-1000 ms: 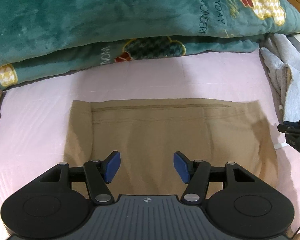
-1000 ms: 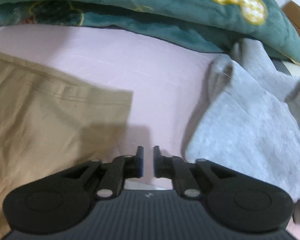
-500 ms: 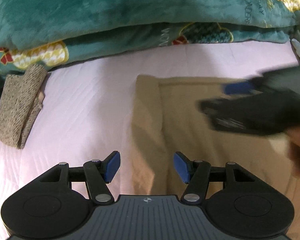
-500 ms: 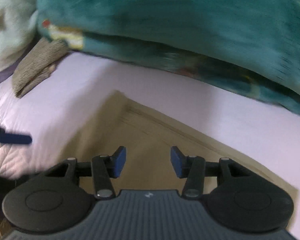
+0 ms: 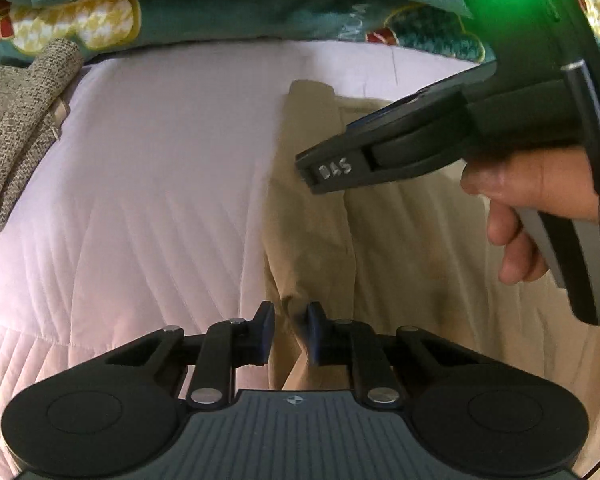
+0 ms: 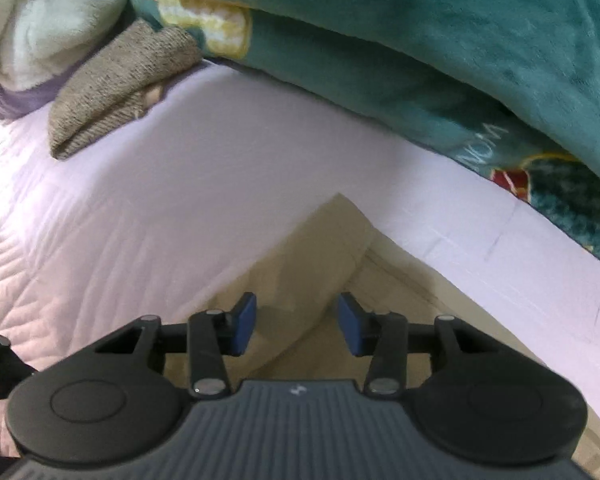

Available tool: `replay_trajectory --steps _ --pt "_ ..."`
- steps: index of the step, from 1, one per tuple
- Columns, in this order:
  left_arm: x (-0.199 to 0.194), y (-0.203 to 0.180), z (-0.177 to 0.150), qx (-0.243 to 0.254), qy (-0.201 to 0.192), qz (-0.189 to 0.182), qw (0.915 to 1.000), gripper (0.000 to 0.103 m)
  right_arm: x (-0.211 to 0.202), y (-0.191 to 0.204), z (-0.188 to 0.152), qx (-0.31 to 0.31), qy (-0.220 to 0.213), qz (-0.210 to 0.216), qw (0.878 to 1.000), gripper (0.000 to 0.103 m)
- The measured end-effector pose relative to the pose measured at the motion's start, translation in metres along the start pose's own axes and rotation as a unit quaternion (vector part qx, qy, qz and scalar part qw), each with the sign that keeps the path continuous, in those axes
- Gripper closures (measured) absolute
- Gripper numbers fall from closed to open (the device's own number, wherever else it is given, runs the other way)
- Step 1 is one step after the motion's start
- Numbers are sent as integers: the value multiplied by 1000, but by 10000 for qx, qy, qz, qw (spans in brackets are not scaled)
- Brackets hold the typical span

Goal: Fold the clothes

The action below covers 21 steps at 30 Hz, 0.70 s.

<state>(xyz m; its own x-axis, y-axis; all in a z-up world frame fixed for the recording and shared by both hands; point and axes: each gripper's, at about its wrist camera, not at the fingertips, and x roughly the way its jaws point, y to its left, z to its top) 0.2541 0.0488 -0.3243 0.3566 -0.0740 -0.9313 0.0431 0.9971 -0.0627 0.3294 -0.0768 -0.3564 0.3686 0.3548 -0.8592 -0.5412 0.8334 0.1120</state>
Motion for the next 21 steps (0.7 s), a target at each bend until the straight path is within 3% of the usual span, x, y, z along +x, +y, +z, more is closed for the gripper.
replay_trajectory --steps 3,5,6,7,16,21 --pt "0 1 0 10 -13 -14 10000 85 6 7 2 -162 115 -13 9998 58" --pt "0 3 0 -57 -21 -78 10000 92 8 5 3 -125 161 83 9998 77" --pt "0 5 0 -90 -37 -107 9999 96 8 5 4 -132 172 114 9997 96" --pt "-1 6 0 -121 -56 -131 9998 97 9 6 6 -147 180 138 9996 102" --pt "-20 36 -4 -506 -351 -213 9979 99 -10 21 34 -409 31 138 9991 102" --pt "-31 63 -14 -835 -360 6 9959 99 5 60 58 -955 60 172 9953 102"
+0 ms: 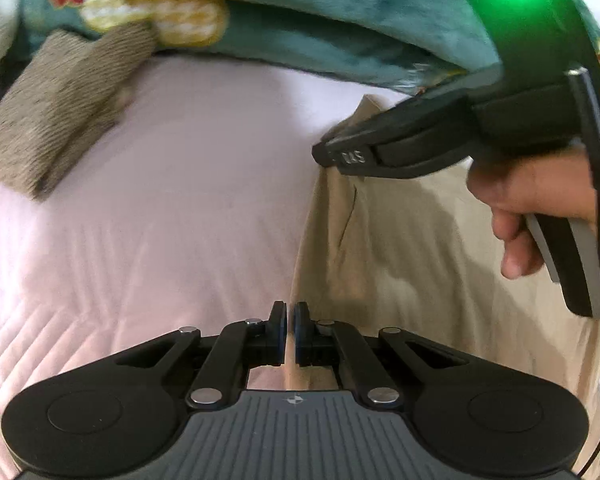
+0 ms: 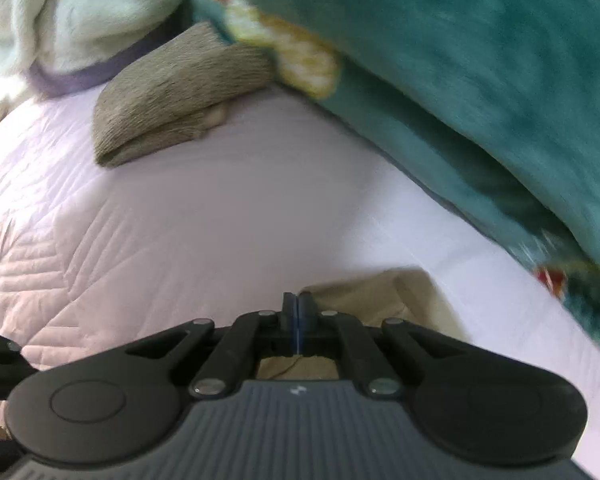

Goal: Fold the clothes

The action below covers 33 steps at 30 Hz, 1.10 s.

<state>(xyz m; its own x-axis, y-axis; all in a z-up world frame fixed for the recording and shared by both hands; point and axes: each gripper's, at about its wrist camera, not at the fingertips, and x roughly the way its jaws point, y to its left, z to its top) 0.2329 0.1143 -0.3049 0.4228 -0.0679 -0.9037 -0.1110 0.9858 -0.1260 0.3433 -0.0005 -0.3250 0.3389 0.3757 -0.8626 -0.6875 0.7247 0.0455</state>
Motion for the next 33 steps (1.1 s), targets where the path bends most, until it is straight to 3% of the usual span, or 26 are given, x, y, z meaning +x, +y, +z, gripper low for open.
replay_trajectory --steps 4,7,9,12,15,18,25,27,33 --pt "-9 26 -4 -237 36 287 9993 98 18 31 14 -379 -24 23 9993 98" --pt "-18 28 -4 -231 -10 260 9994 96 14 39 22 -426 -89 -42 9990 96" --pt "-25 22 -3 -163 -81 177 9997 94 2 31 22 -340 -185 -191 9991 92" --pt "-36 8 -7 -120 -139 -66 9998 94 -16 7 13 -152 -188 -532 9983 76" --pt "-49 -14 -18 -10 -164 -309 9994 94 -41 -14 1 86 -227 -733 9970 74" --pt "-63 -34 -27 189 -151 -545 9982 90 -75 -20 -17 226 -358 -864 9954 64" --pt "-114 -79 -45 567 -214 -886 9942 82 -164 -16 -75 707 -423 -1258 9886 58" --pt "-133 -87 -50 597 -284 -921 9935 74 -189 -15 -94 857 -415 -1370 9860 57" --pt "-187 -119 -77 685 -620 -795 9925 70 -267 -12 -156 1082 -526 -1705 9780 53"
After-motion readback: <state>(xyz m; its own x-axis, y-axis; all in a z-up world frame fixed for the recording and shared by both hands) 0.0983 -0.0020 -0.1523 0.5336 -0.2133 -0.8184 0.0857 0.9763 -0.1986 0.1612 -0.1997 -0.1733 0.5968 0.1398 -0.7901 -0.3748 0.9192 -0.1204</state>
